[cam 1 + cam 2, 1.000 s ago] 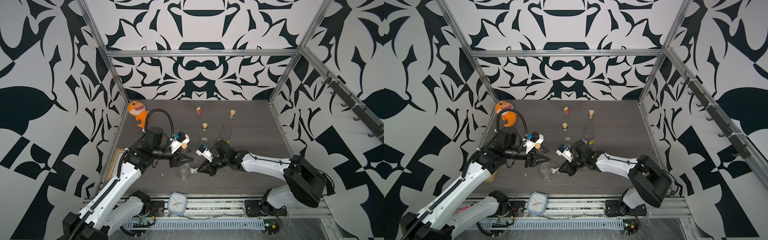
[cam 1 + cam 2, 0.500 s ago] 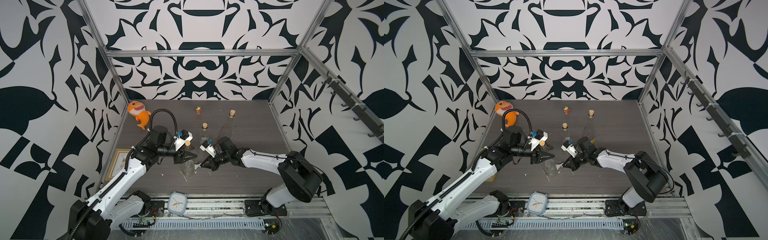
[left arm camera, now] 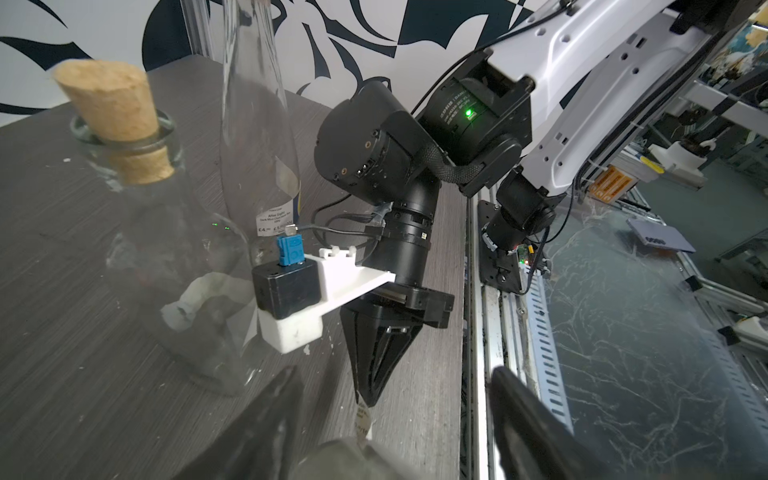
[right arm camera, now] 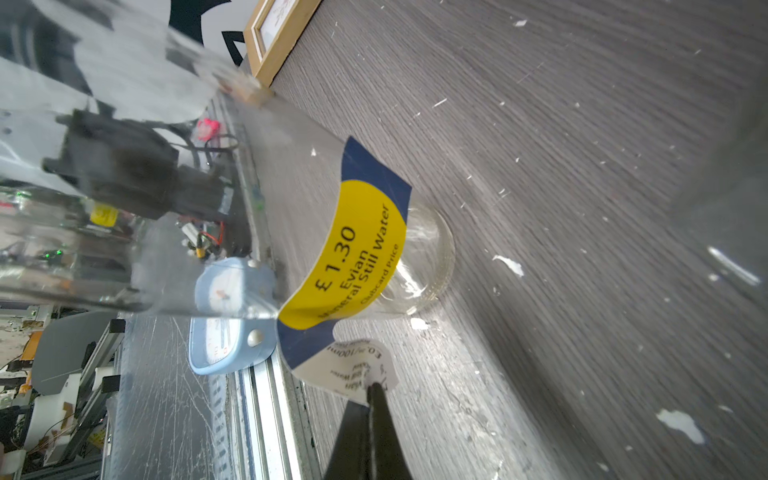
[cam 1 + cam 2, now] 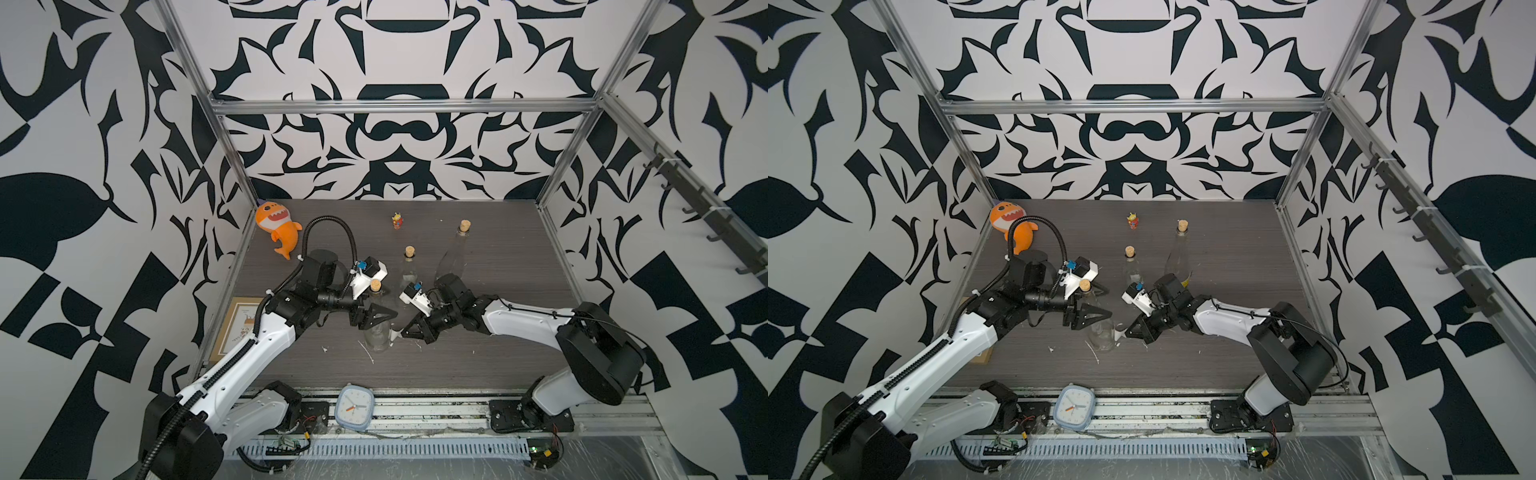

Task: Remove the label from the bottle
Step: Place the bottle at the center of the board, then tear open the label from the bottle.

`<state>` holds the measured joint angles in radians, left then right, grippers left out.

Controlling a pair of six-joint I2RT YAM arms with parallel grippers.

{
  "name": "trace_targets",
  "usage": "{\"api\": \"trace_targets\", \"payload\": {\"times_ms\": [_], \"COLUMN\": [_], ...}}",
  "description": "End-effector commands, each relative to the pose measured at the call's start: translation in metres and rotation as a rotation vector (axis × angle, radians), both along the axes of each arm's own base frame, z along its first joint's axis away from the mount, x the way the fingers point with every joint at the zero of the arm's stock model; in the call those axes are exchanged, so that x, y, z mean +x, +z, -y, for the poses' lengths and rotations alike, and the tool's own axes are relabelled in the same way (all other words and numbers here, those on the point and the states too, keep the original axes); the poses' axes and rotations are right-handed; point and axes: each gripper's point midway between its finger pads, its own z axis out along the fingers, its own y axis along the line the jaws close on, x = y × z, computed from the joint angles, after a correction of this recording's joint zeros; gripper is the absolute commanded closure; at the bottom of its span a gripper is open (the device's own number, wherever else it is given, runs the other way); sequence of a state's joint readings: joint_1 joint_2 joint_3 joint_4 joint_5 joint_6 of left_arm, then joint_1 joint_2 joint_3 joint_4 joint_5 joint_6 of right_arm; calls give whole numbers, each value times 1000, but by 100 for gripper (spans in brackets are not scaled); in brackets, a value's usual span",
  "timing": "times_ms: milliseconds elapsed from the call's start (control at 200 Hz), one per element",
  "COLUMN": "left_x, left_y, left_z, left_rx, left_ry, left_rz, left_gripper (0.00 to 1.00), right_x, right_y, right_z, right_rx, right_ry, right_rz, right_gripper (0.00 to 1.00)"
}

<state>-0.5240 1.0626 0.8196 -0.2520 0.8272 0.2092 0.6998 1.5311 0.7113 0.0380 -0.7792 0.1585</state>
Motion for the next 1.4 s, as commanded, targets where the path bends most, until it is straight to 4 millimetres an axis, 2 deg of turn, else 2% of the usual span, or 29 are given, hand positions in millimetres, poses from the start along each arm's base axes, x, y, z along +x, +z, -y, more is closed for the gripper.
{"api": "trace_targets", "payload": {"times_ms": [0,20,195,475,685,930,1190,1280,1395], "left_x": [0,0,3,6,-1,-7,-12,-13,-14], "left_y": [15,16,21,20,27,28,23,23,29], "left_z": [2,1,-5,-28,-40,-57,-73,-82,-86], "left_rx": [-23,-23,-22,-2,-13,23,52,50,-9], "left_ry": [-2,3,64,243,308,386,476,528,568], "left_rz": [27,30,50,65,65,42,2,-13,-29], "left_gripper": [6,0,1,1,1,1,1,0,5], "right_x": [-3,-4,-14,-28,-49,-64,-71,-69,-66], "right_y": [19,19,17,18,18,18,11,9,8], "right_z": [-5,-5,-11,-22,-43,-71,-97,-99,-99], "right_rx": [52,54,51,59,75,102,127,129,127], "right_ry": [36,40,68,72,125,141,133,109,89], "right_rz": [35,36,46,66,84,96,84,85,89], "right_gripper": [100,100,100,100,100,100,100,100,100]}}
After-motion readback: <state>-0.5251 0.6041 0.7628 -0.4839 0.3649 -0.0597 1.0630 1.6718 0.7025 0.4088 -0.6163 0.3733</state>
